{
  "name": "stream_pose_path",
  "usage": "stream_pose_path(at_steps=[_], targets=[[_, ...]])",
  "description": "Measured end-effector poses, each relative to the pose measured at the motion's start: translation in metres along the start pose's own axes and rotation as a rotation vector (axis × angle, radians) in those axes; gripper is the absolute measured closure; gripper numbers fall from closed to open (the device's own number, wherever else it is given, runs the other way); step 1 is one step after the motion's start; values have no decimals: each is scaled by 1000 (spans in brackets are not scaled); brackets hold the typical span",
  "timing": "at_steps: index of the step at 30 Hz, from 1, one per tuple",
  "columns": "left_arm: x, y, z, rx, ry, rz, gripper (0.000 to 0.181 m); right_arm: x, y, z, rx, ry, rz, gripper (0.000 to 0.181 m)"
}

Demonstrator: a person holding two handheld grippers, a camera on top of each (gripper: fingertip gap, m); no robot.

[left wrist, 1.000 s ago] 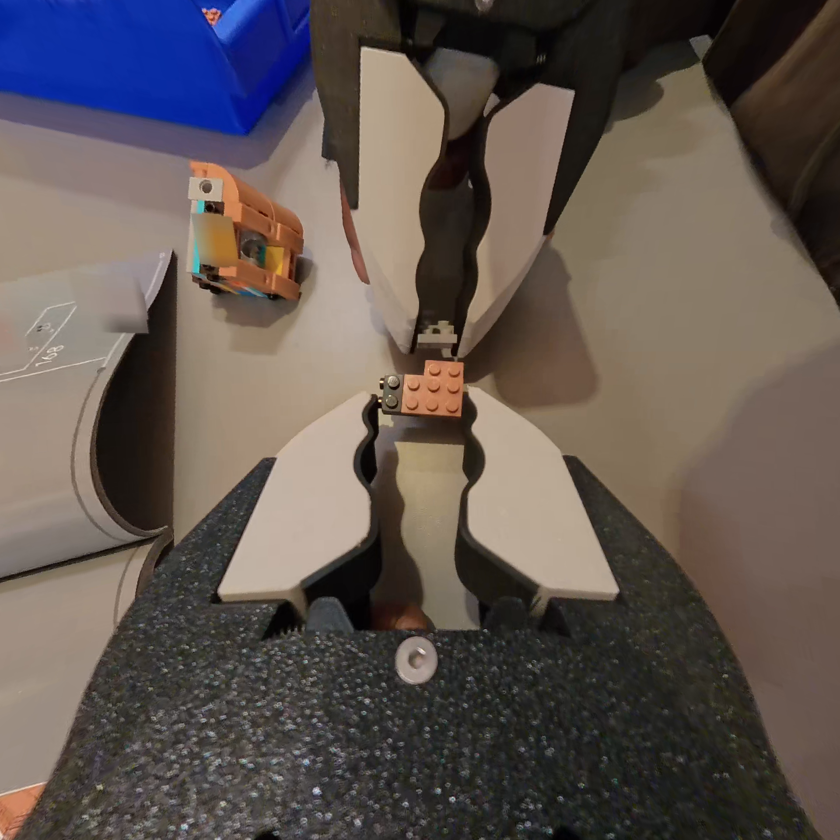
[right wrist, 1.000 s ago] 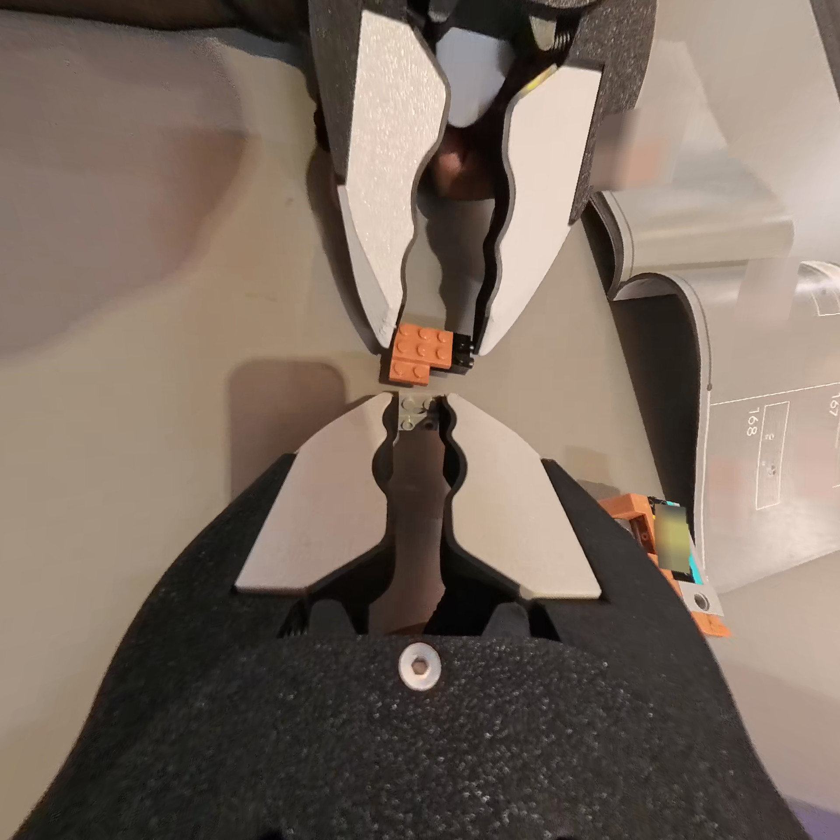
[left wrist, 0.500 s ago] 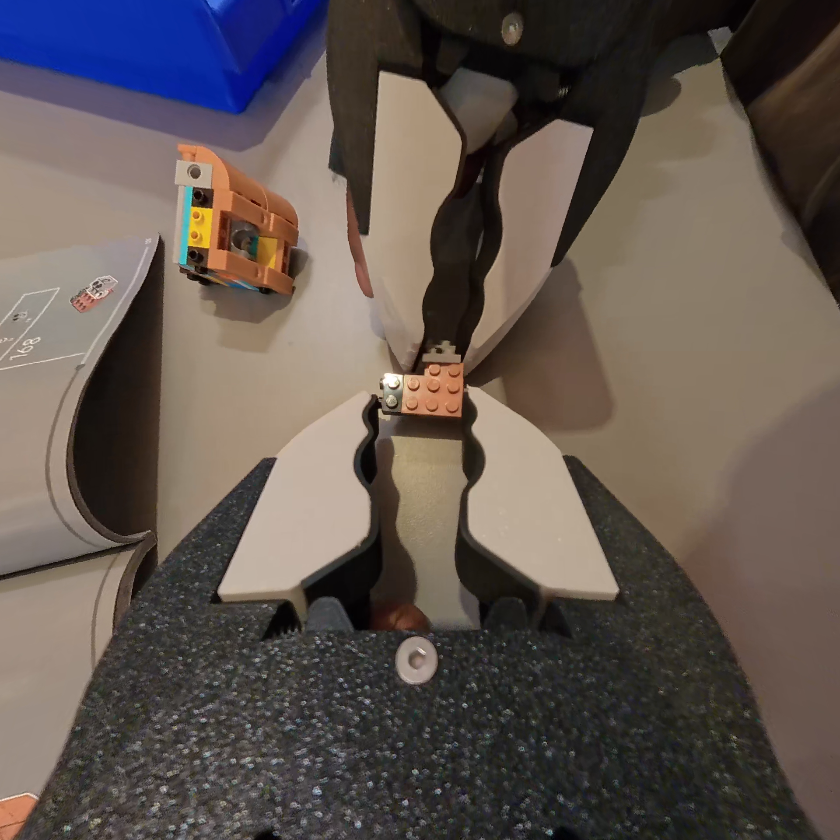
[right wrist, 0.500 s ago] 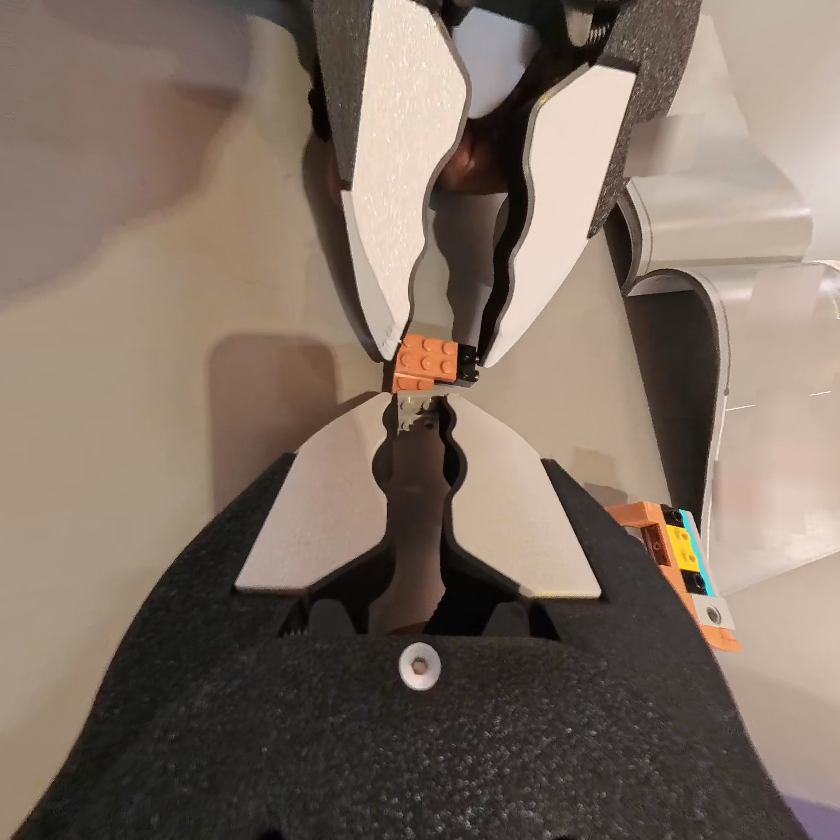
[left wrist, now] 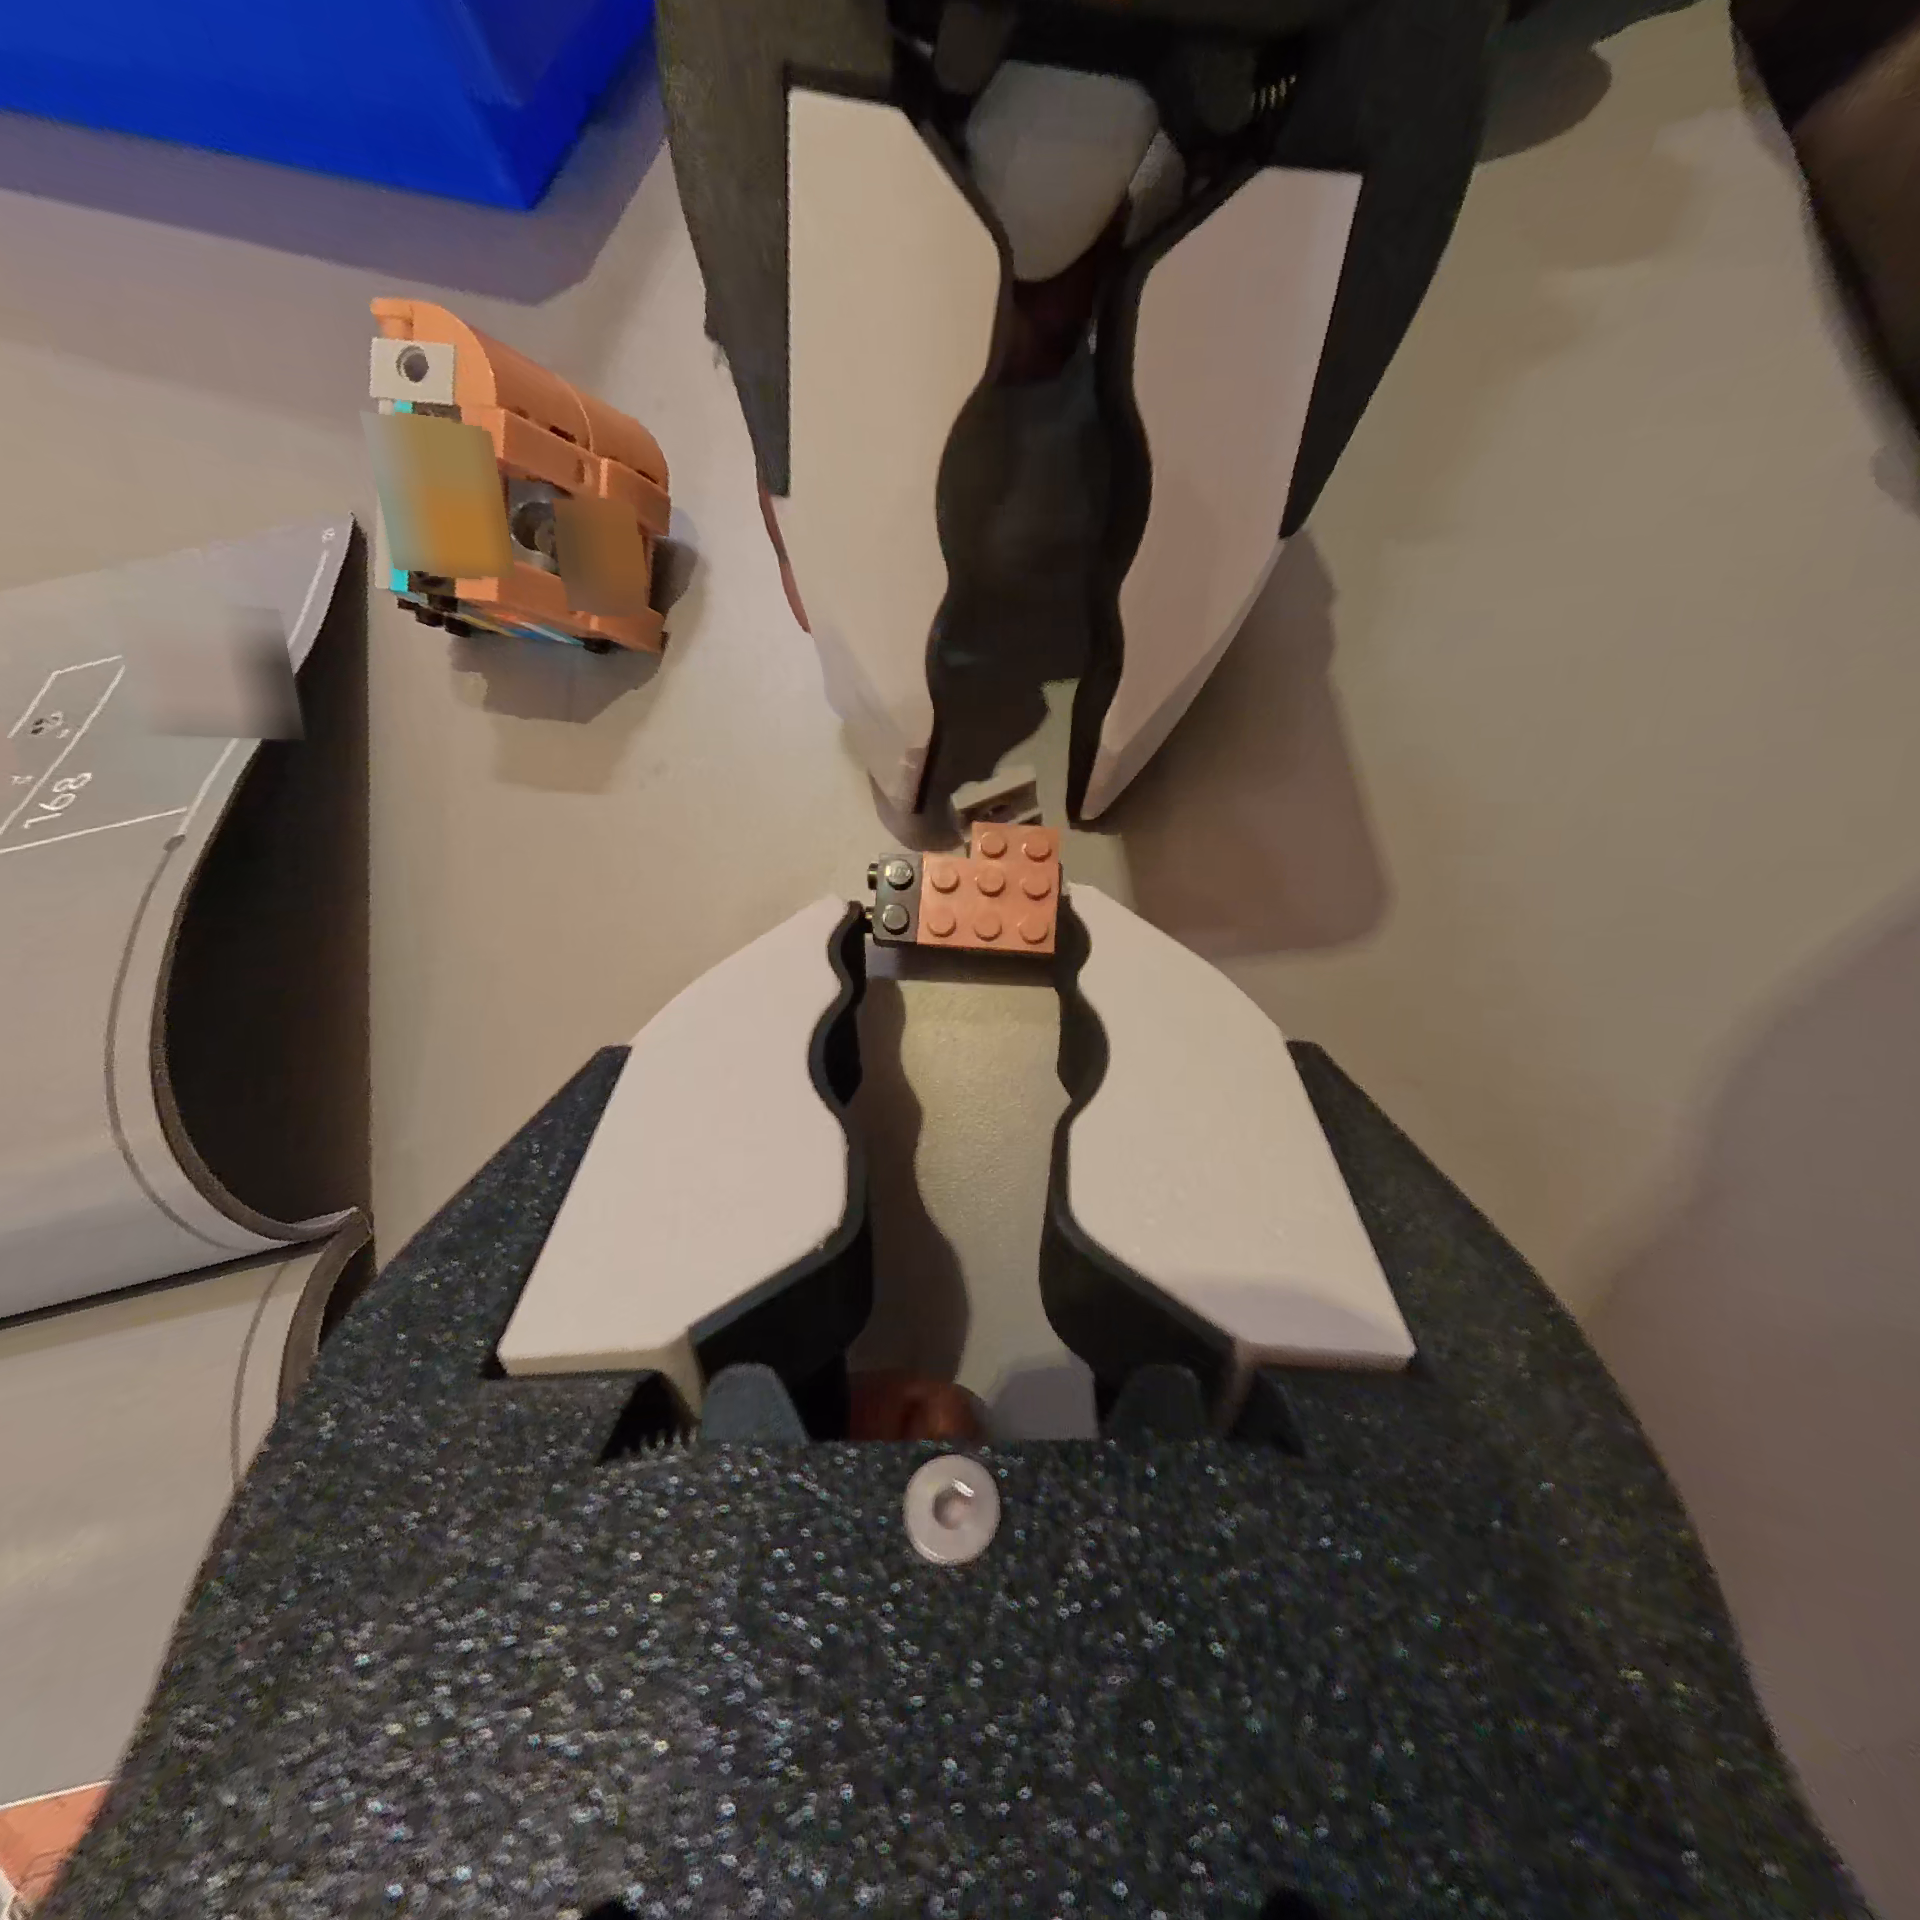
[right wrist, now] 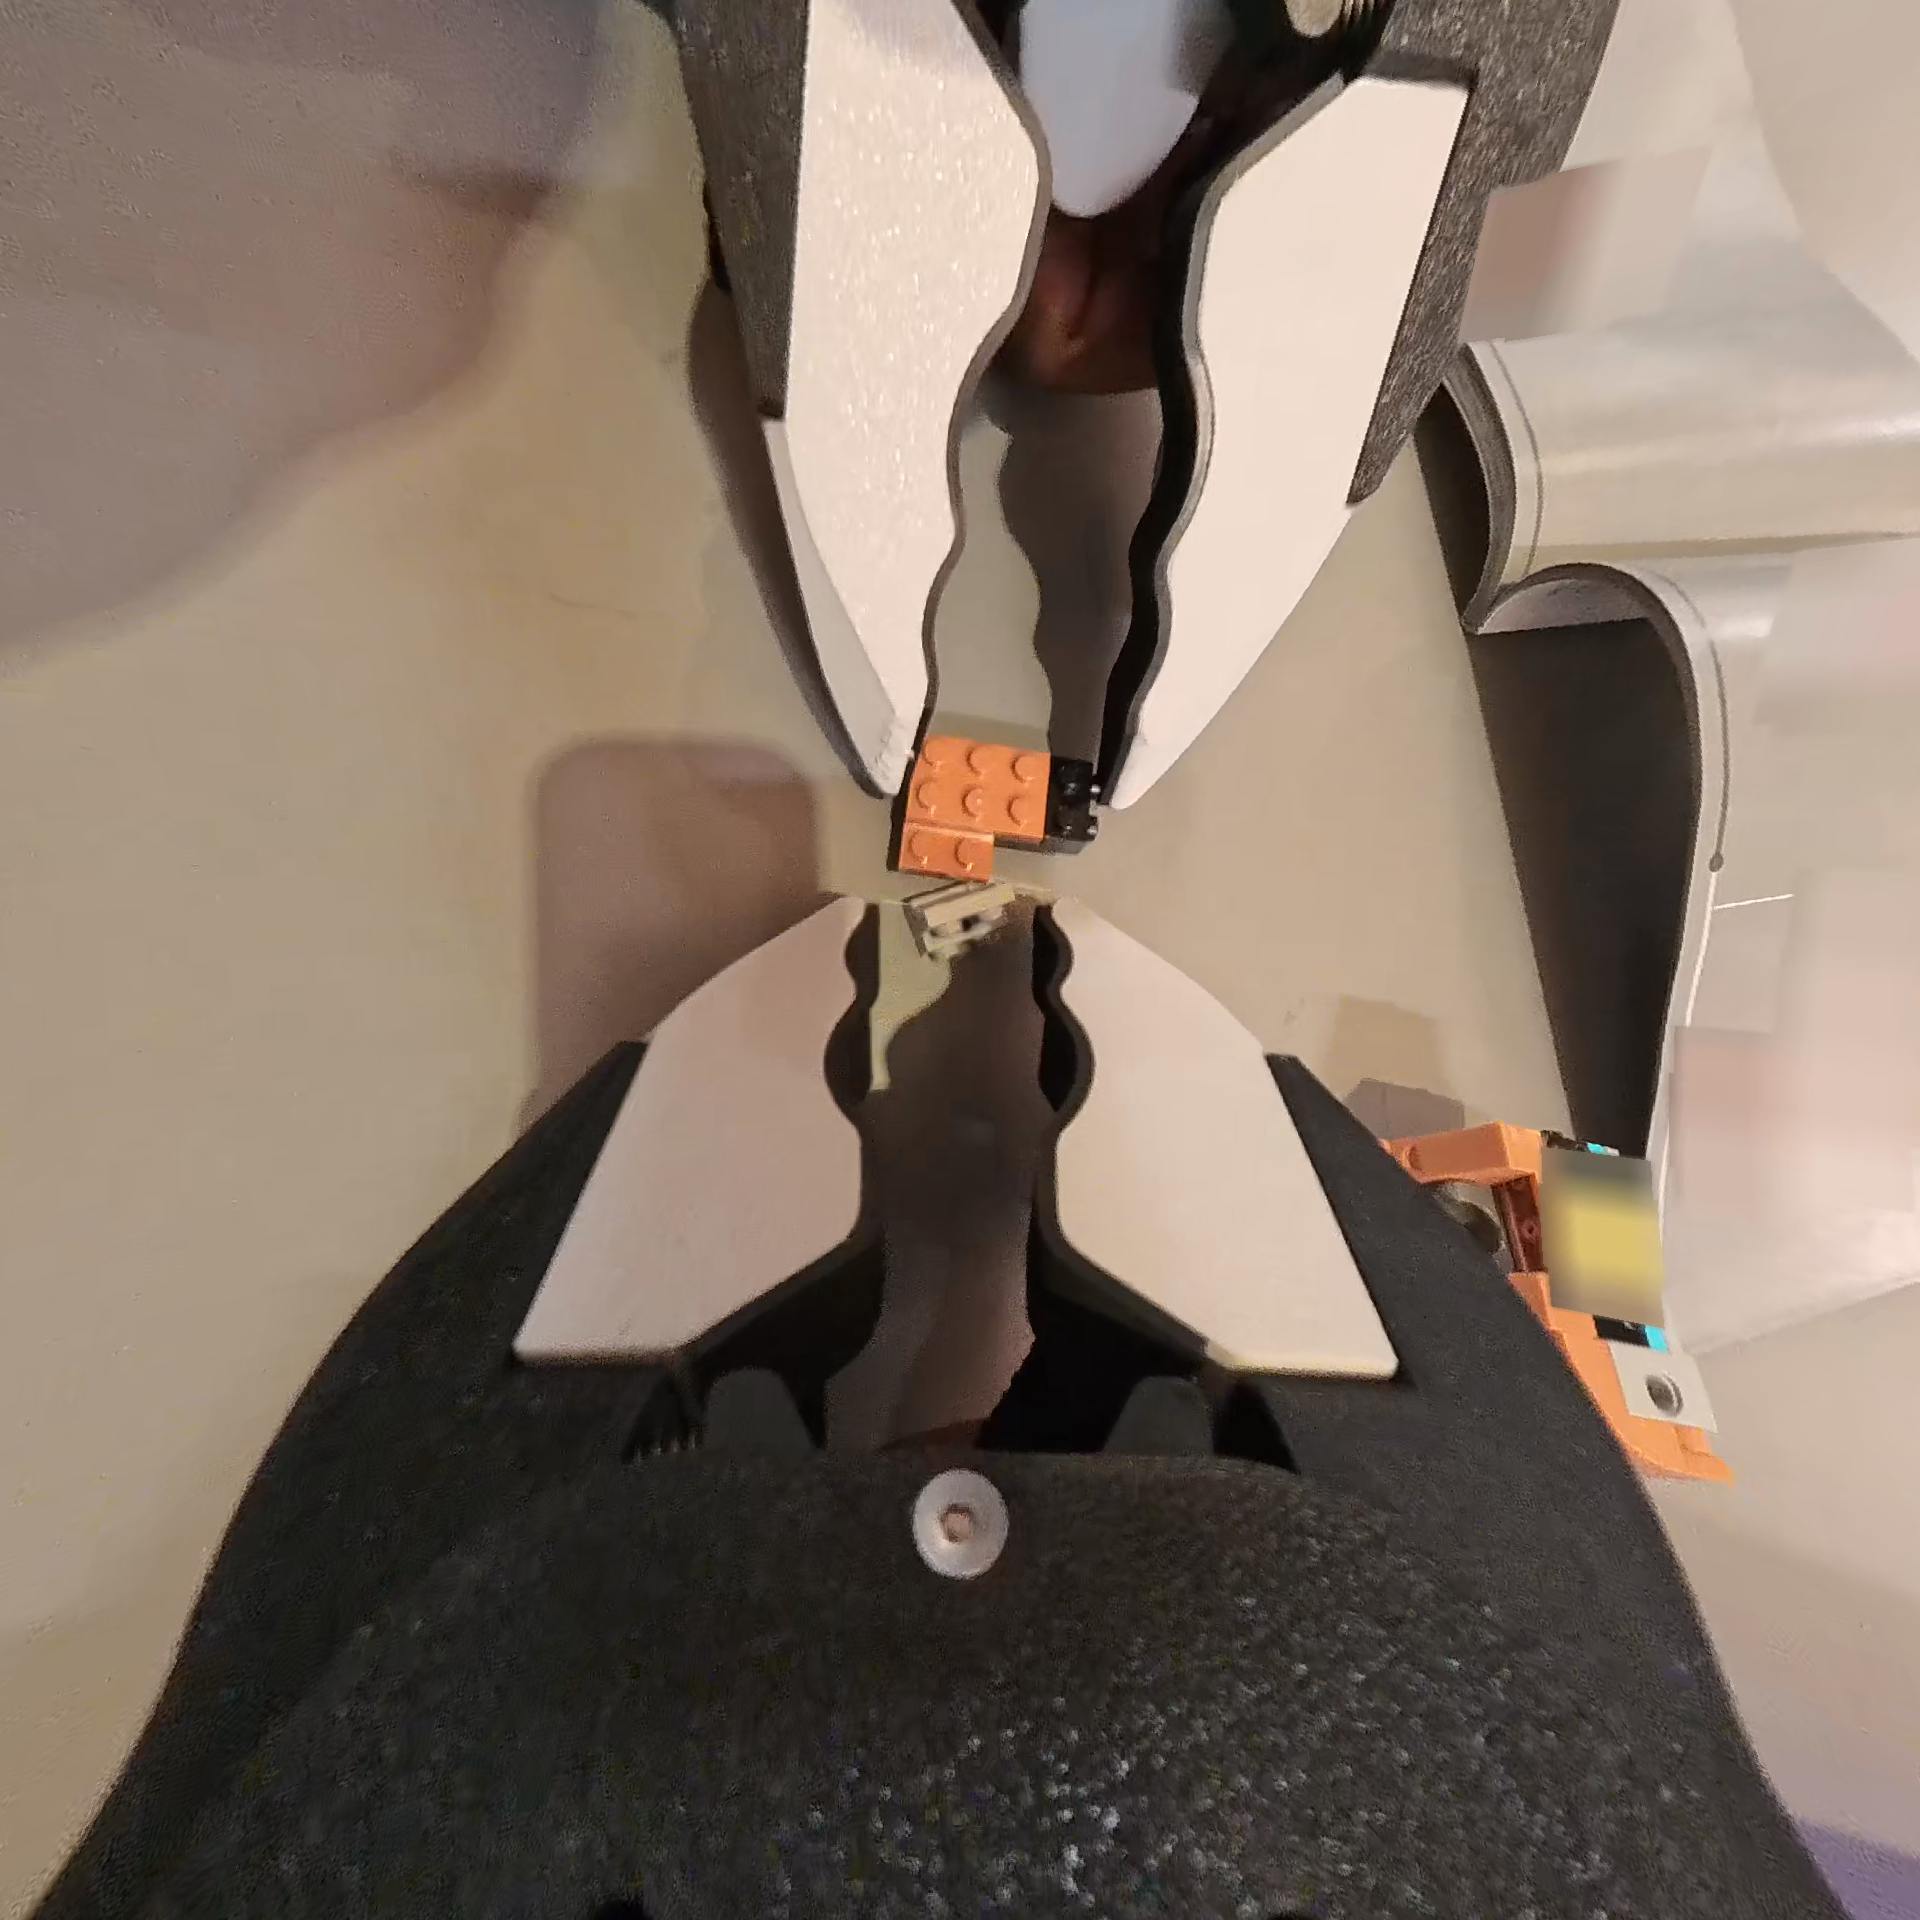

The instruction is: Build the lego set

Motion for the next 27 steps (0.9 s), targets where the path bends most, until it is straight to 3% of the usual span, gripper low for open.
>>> stream_pose_path(at_steps=[6,13,27], targets=[[-1,-2,-2,21,-3,-21,146,4,0,-3,-40,-3,17,151],[0,-4,2,28,20,-23,146,2,0,0,-26,-11,3,166],[-2,-5,1,24,30,-41,146,-1,4,-4,-9,27,-29,164]])
Point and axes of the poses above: each gripper's, where its closed fingertips meet, z out along the fingers, x out of its underside, y = z × x across the jaws, the point moved 6 cm from there along -z, back along the fingers, and after that the axes turned 7 degrees about -z, right-handed, at the moved point
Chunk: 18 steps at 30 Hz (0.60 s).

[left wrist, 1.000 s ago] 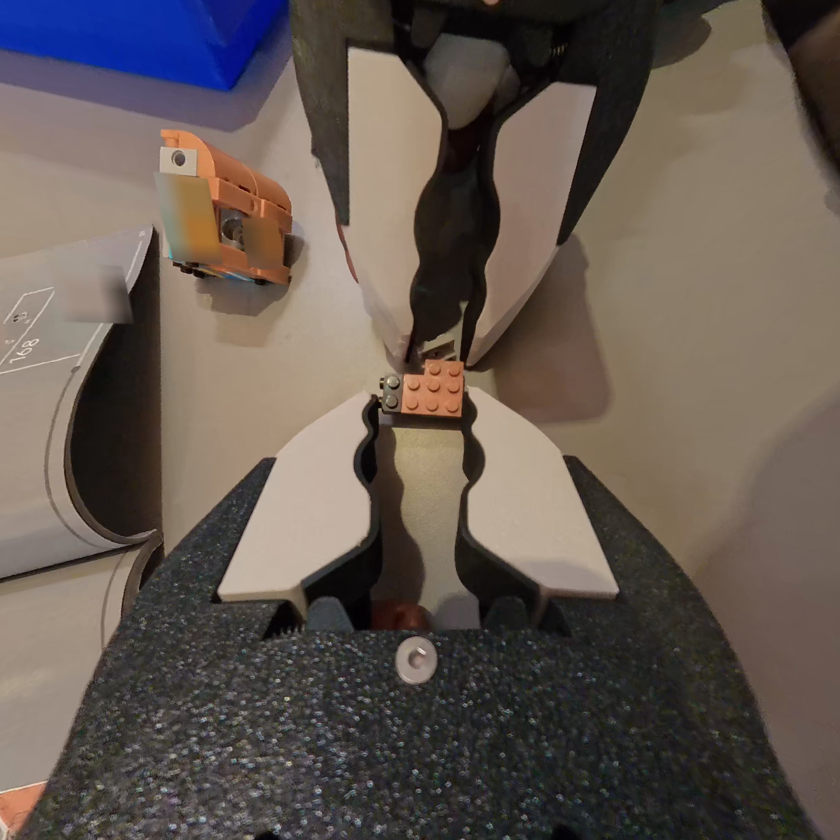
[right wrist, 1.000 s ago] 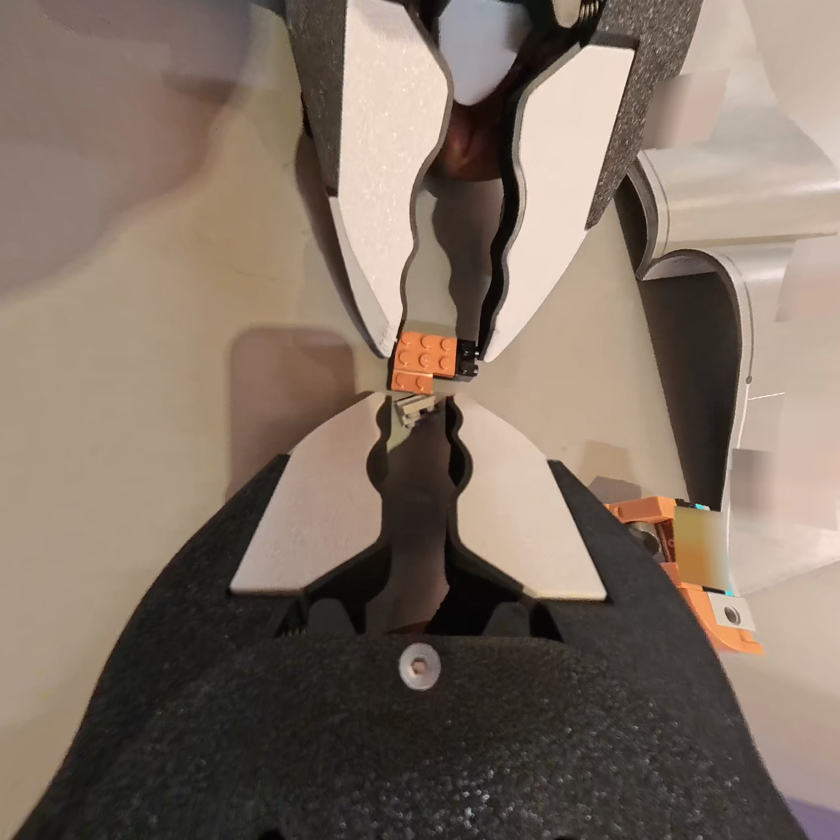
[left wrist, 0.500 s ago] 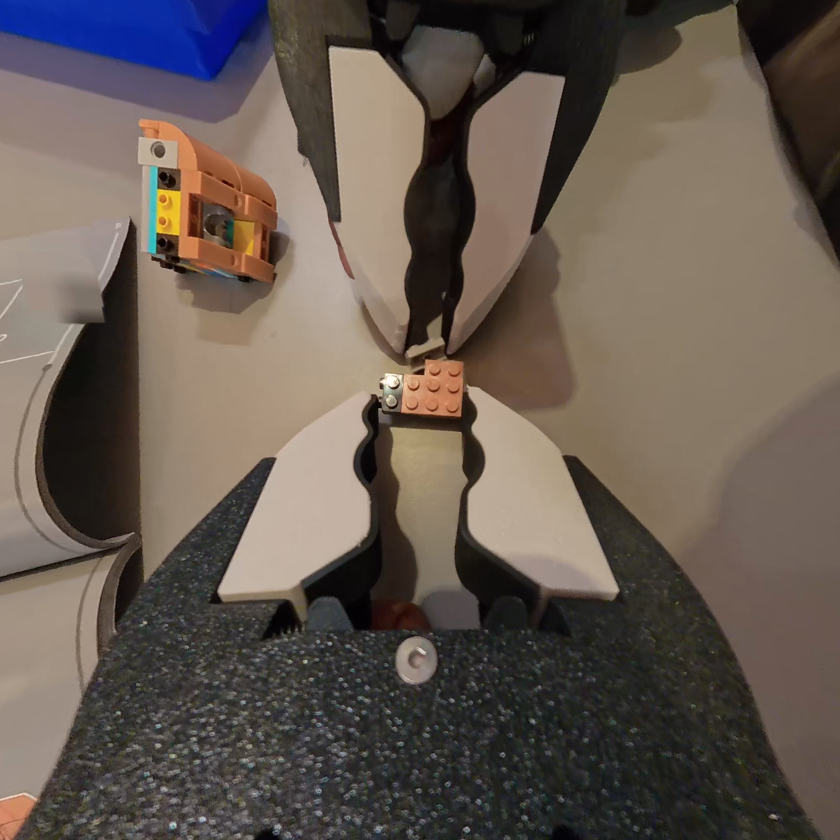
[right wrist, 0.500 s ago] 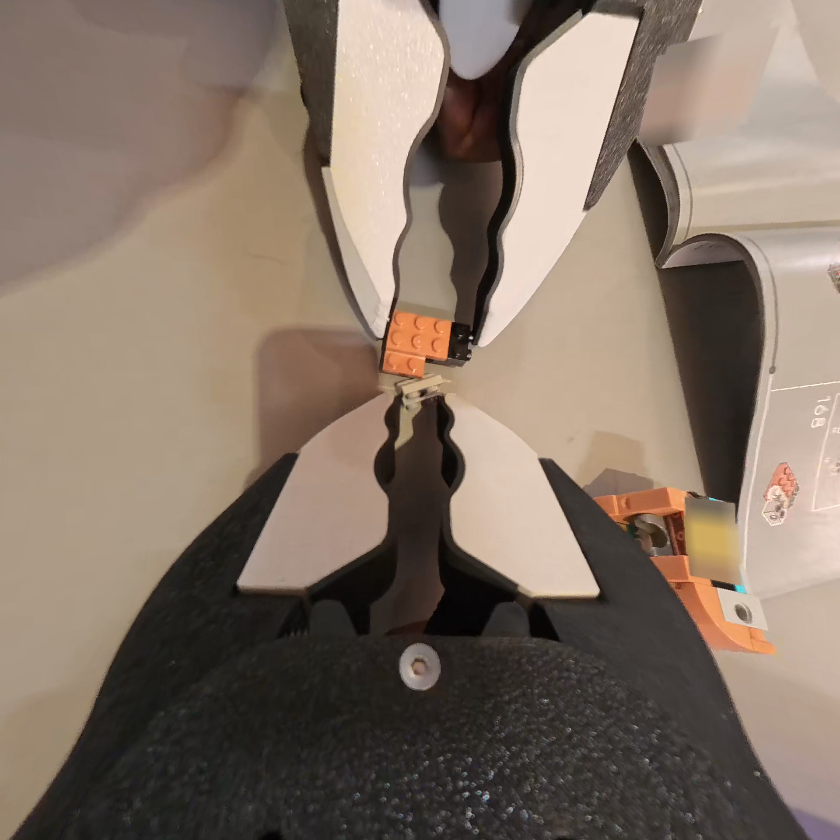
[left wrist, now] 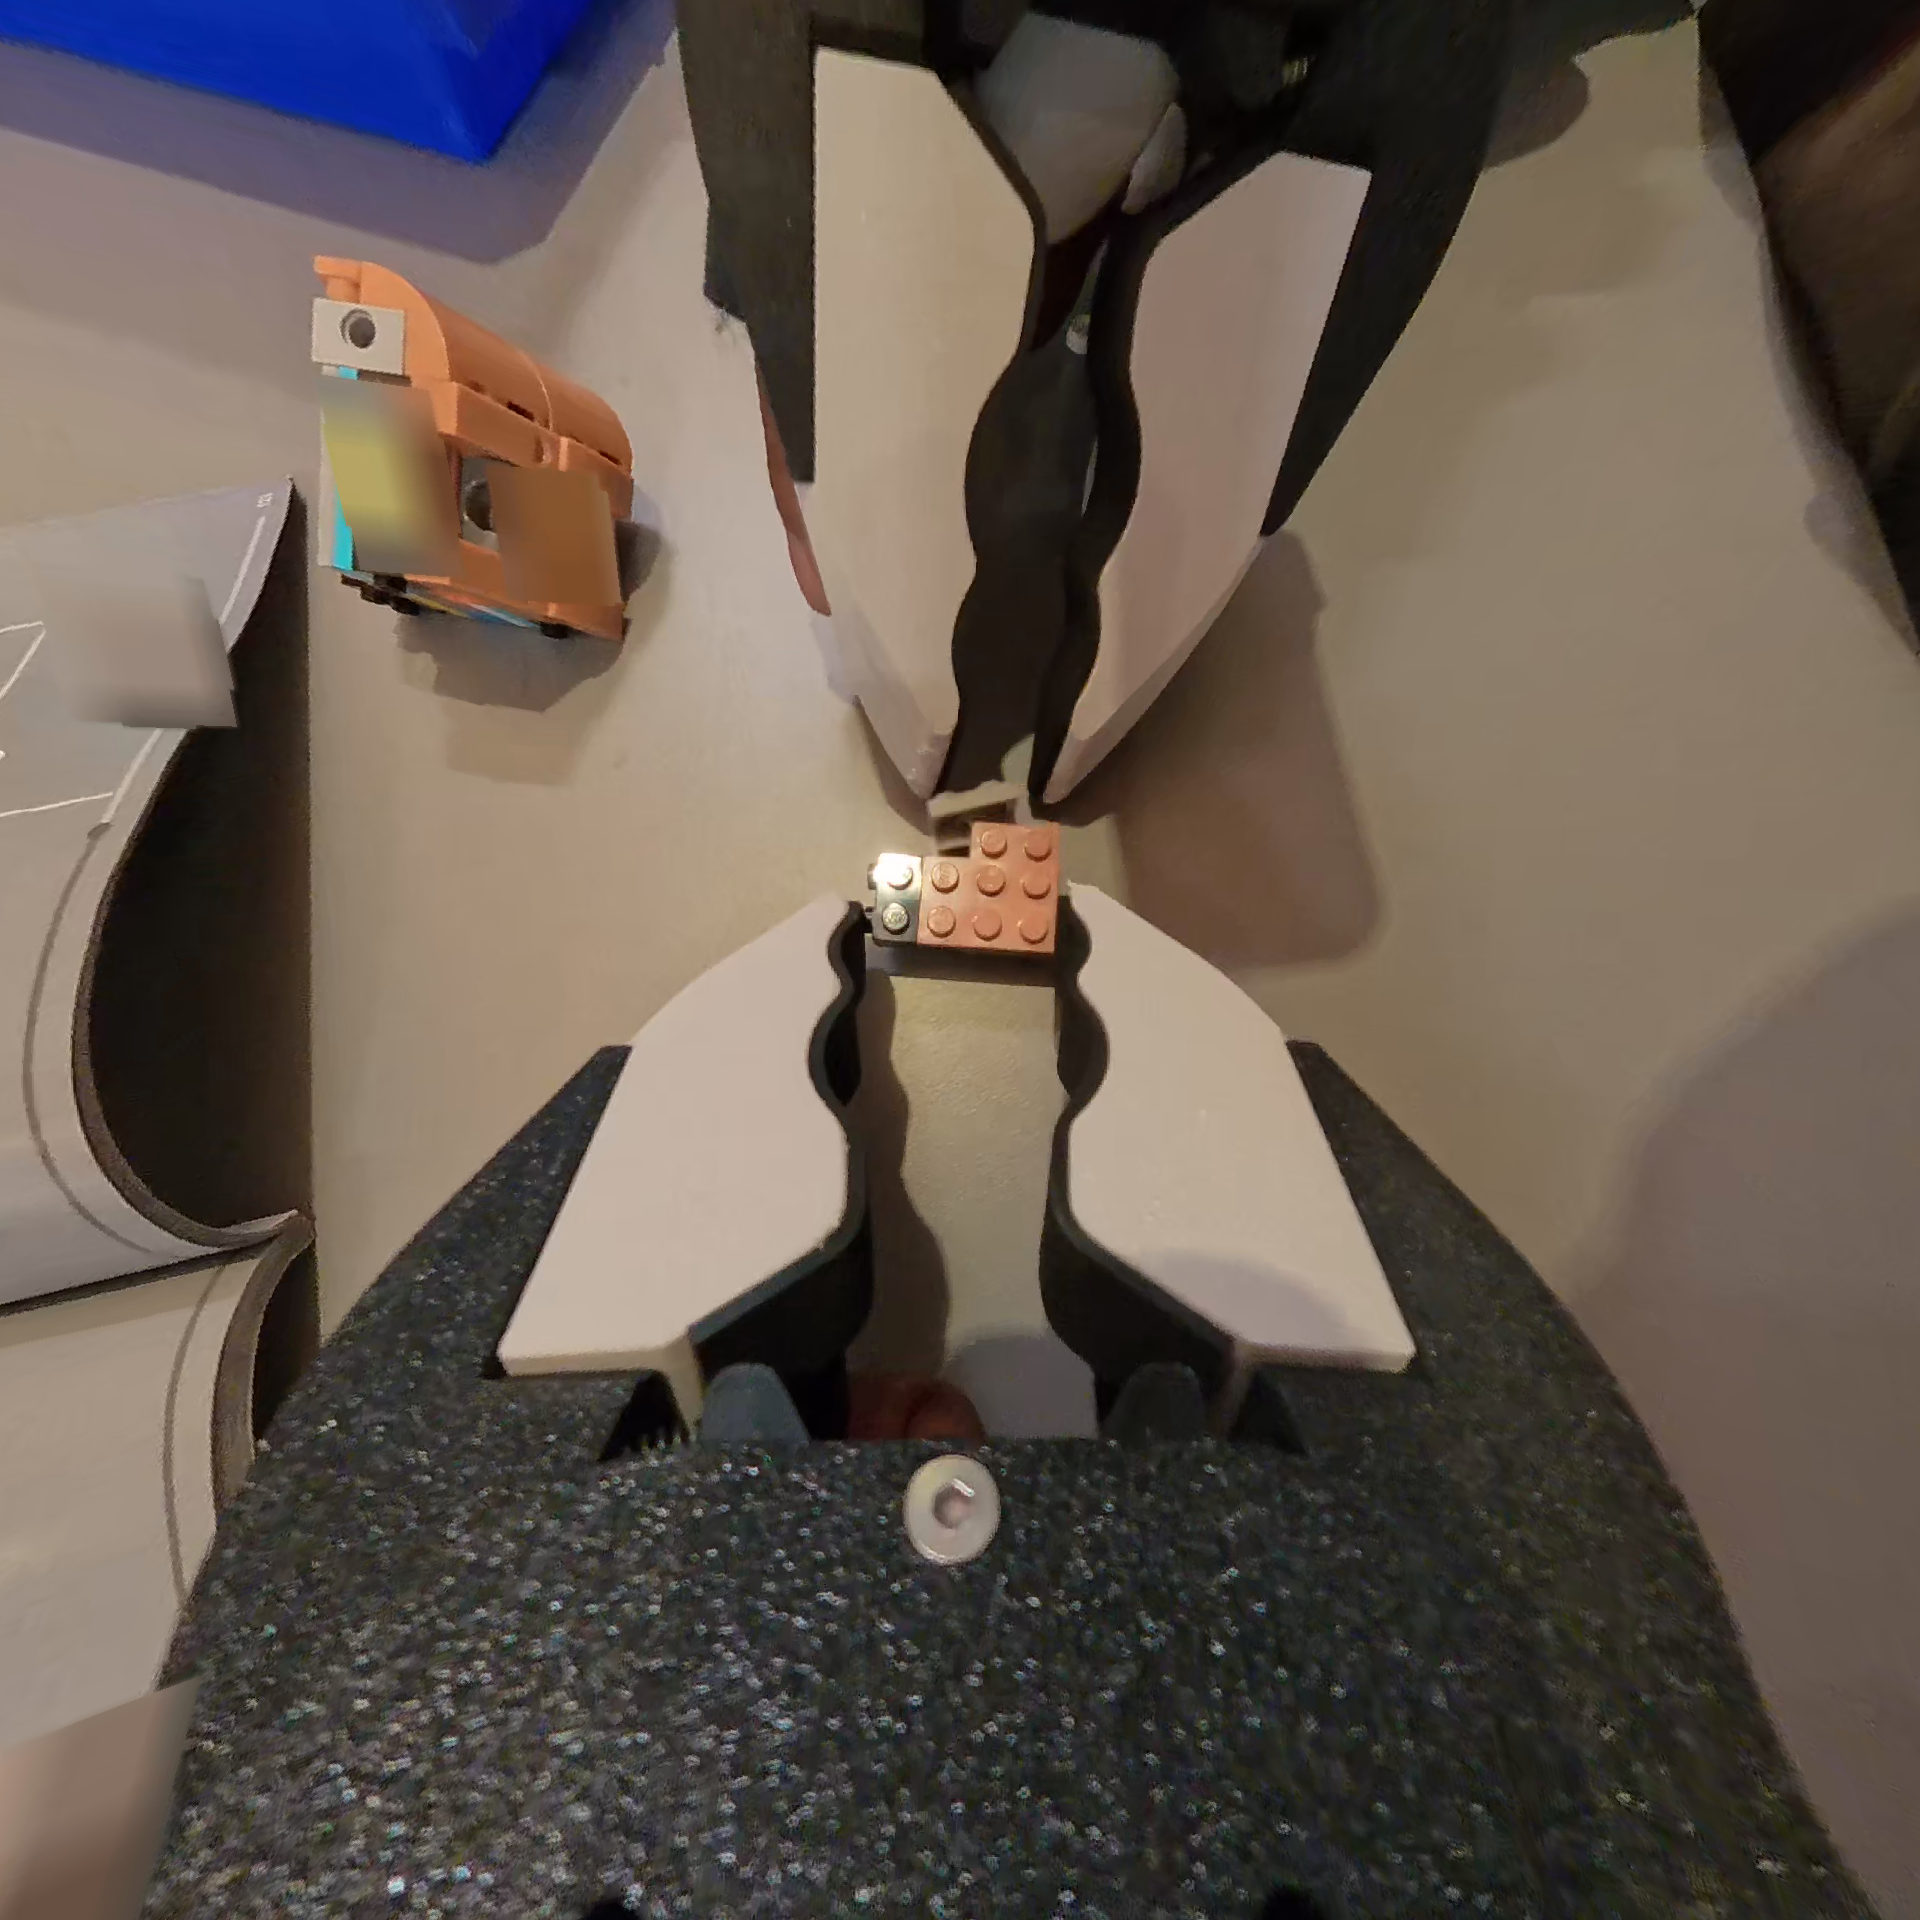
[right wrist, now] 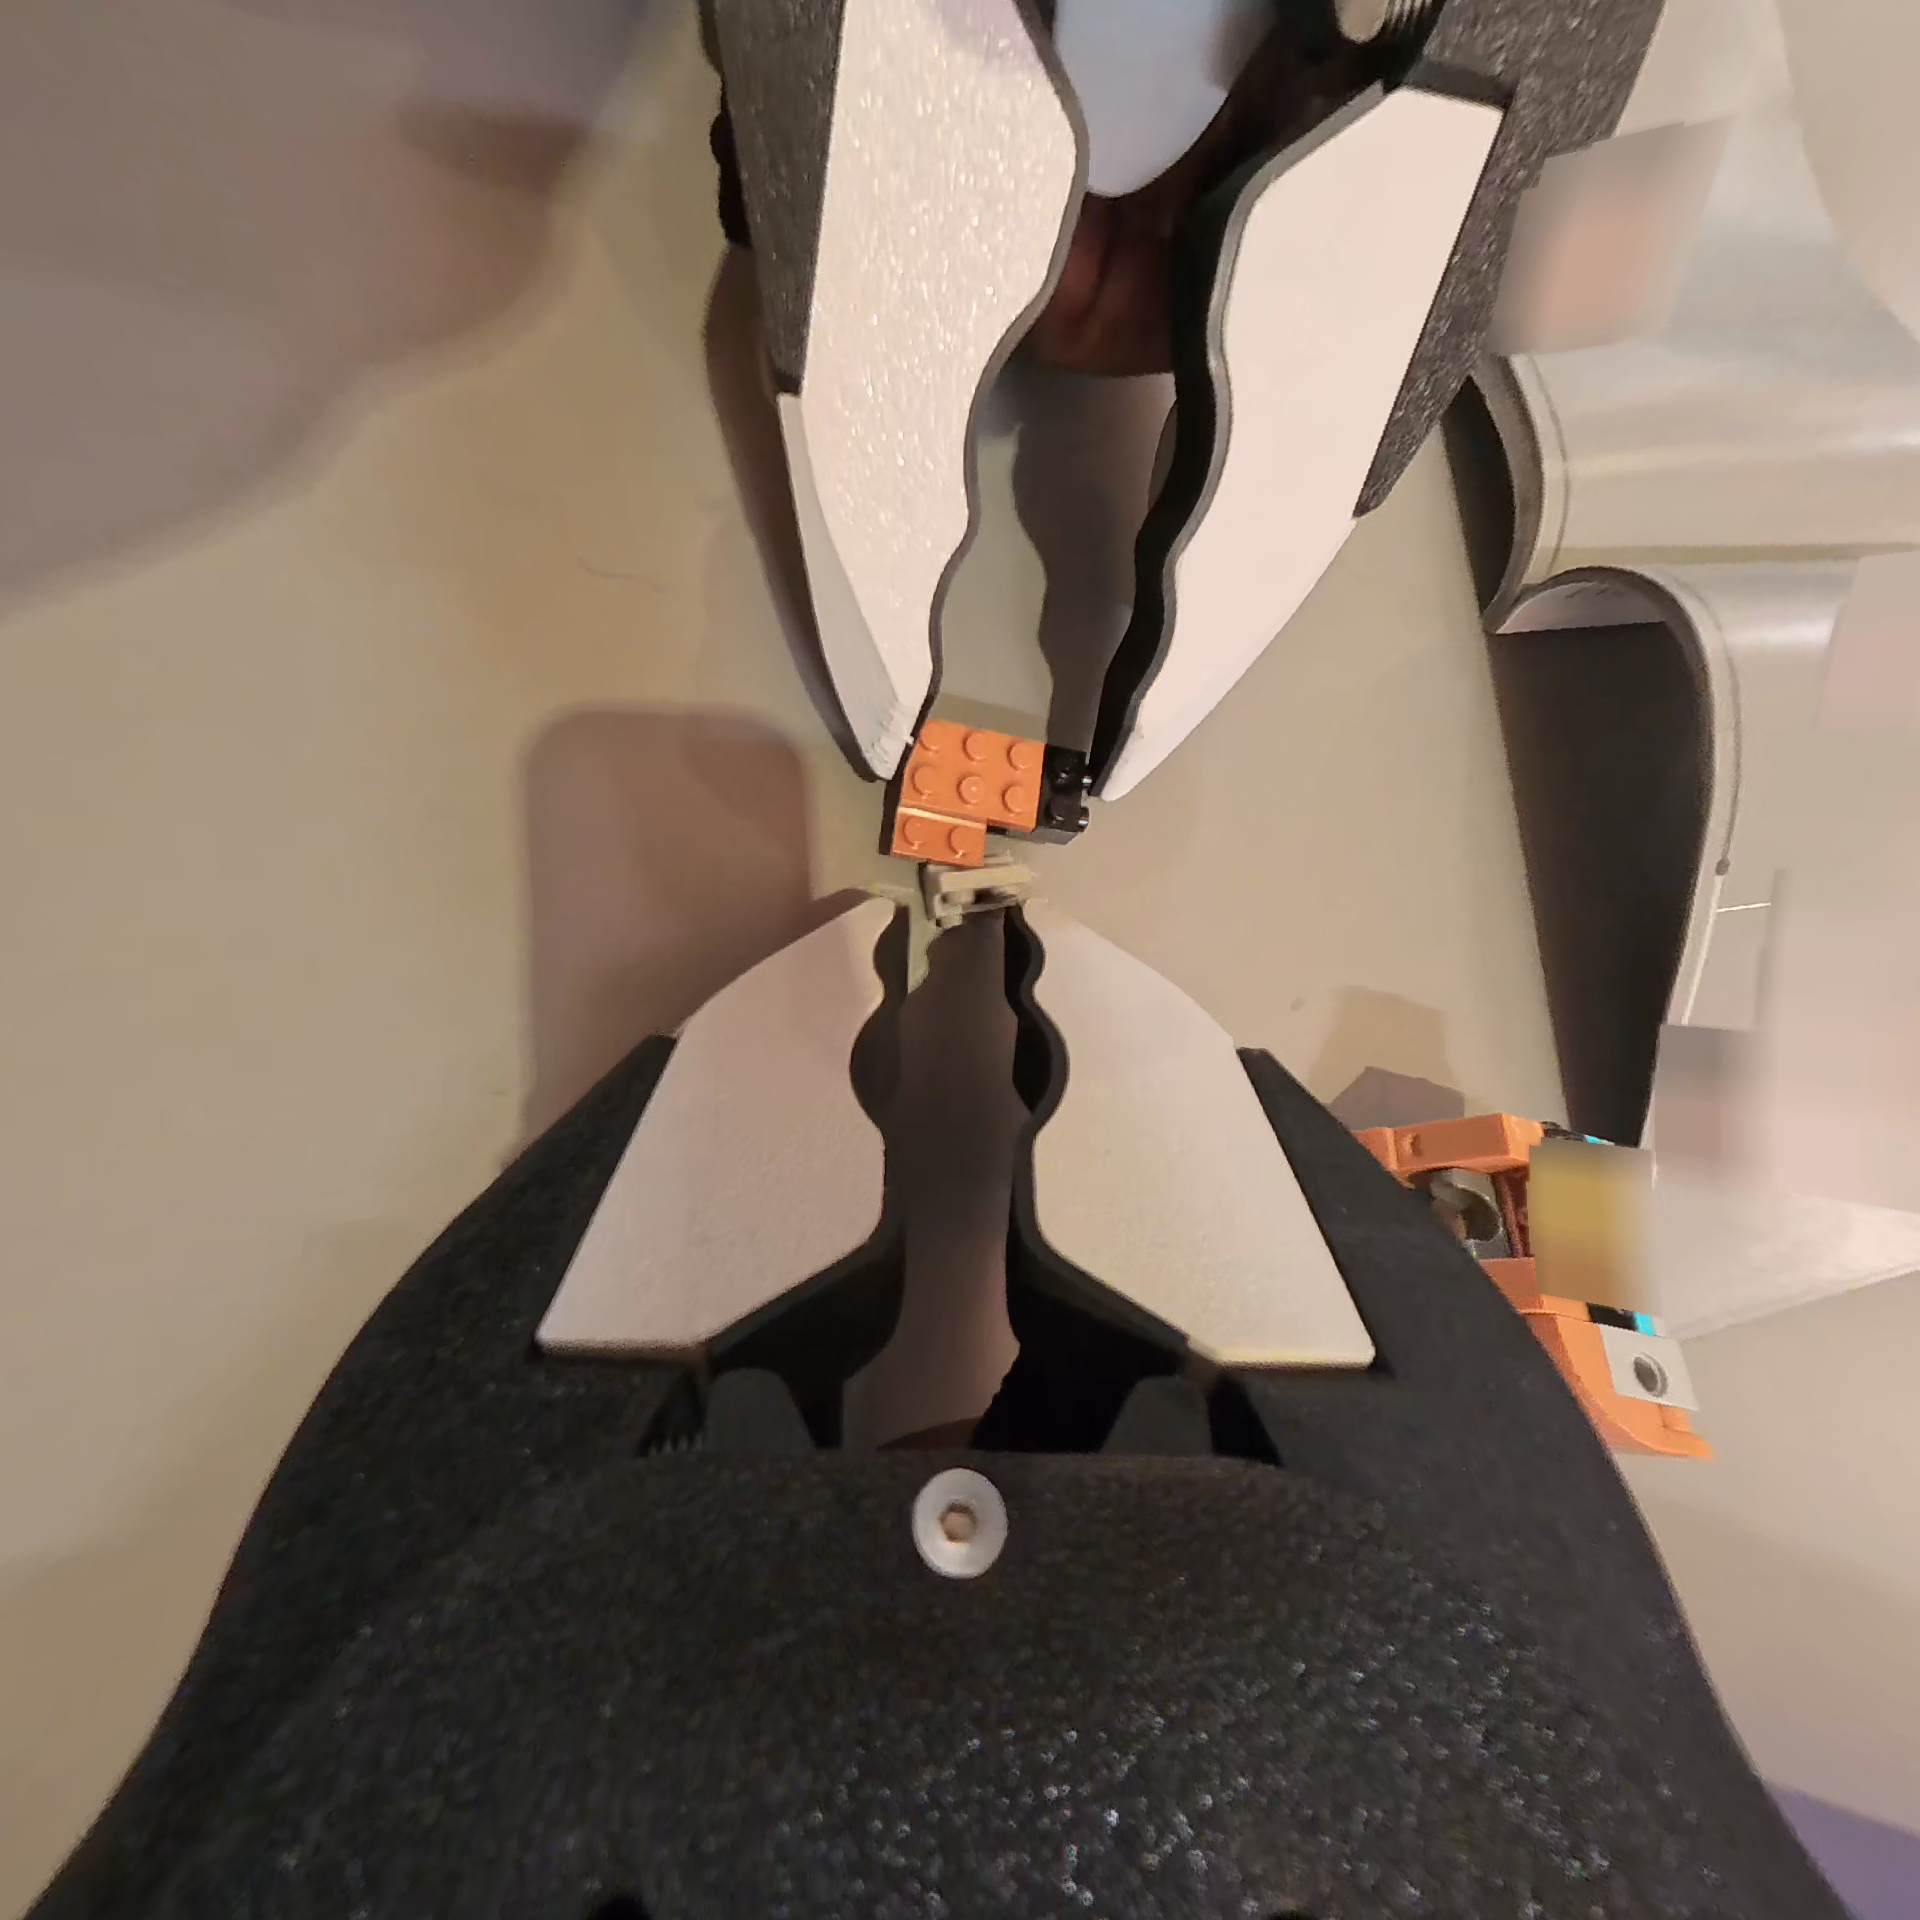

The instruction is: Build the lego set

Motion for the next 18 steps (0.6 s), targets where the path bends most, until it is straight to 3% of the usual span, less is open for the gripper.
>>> stream_pose_path(at_steps=[18], targets=[[-2,-1,1,-15,11,8,146,-10,6,-4,1,-45,-33,167]])
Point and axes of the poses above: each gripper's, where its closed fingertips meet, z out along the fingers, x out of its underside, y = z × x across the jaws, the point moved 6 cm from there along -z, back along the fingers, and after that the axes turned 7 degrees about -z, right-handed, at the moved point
